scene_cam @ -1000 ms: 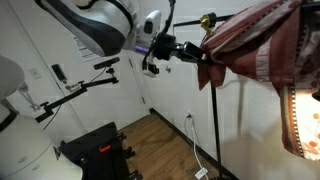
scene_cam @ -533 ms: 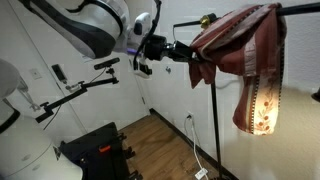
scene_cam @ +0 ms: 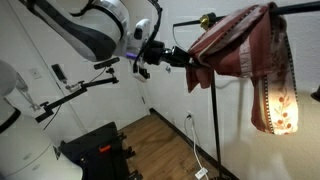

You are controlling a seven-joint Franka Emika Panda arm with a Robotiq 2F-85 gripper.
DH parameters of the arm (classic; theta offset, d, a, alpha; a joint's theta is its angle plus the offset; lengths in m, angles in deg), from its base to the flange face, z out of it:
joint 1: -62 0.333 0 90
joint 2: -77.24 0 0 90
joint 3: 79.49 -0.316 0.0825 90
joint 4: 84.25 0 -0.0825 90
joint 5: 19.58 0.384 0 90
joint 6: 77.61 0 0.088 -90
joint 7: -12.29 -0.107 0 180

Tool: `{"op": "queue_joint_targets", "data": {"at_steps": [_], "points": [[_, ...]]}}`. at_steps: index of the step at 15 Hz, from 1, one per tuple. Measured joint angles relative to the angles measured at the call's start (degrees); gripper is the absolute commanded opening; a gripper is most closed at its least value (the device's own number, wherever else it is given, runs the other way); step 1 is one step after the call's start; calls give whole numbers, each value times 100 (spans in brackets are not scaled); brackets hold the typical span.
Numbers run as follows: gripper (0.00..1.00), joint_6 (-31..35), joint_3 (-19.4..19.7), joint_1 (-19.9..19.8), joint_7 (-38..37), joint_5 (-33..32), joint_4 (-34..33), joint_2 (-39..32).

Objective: Pick the cloth and hang it on the rope on the lamp stand

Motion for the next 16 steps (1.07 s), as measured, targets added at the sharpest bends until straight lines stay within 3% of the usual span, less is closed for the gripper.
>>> {"op": "queue_joint_targets", "data": {"at_steps": [5,16], "points": [[1,-15,-353,605,39,-412,197,-406],[1,-164,-1112,1493,401,-732,471,-348]]}}
